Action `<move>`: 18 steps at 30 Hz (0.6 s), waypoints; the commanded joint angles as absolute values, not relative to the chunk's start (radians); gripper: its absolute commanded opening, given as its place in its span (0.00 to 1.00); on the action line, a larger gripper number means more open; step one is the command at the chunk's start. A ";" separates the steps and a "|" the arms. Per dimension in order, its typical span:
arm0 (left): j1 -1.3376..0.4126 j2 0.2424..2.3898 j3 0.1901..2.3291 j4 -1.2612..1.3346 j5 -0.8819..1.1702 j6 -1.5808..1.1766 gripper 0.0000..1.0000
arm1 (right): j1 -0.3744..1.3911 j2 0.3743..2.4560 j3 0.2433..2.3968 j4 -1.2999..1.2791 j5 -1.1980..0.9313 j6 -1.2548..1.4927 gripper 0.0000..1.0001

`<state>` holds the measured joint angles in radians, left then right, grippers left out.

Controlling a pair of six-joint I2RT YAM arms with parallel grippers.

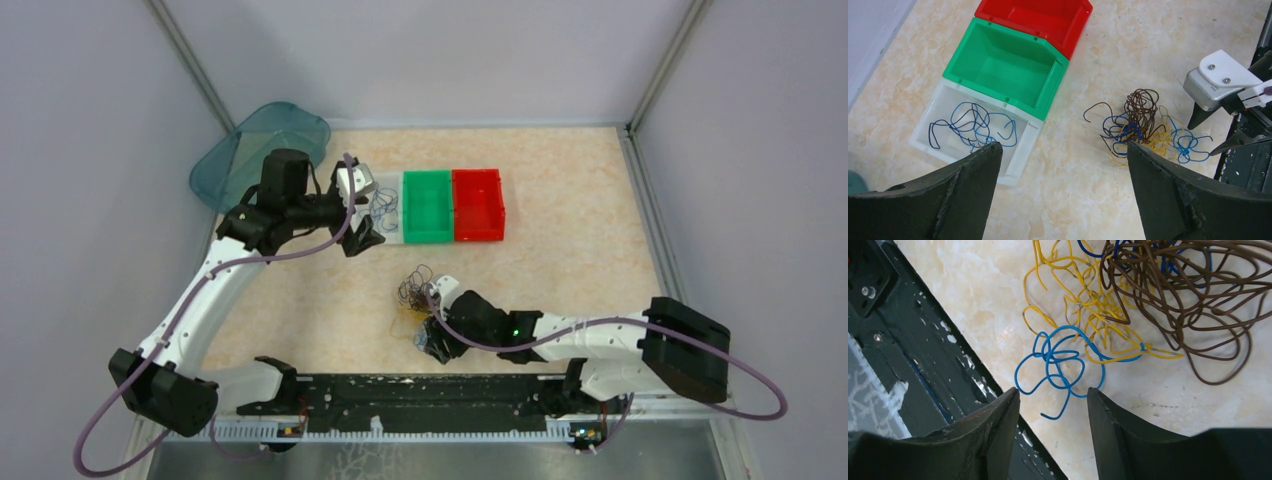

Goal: Untangle the cables

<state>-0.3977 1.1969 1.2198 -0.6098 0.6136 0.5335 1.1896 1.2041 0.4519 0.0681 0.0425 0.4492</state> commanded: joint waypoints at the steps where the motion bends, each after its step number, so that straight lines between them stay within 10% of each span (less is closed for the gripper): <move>1: -0.400 1.184 1.209 -0.612 0.622 0.543 1.00 | 1.198 1.256 0.455 0.203 0.007 0.473 0.47; 14: -0.400 1.184 1.211 -0.597 0.610 0.540 1.00 | 1.204 1.195 0.452 0.138 0.048 0.497 0.00; 18: -0.400 1.179 1.212 -0.598 0.618 0.539 1.00 | 1.203 1.094 0.509 0.064 0.063 0.493 0.00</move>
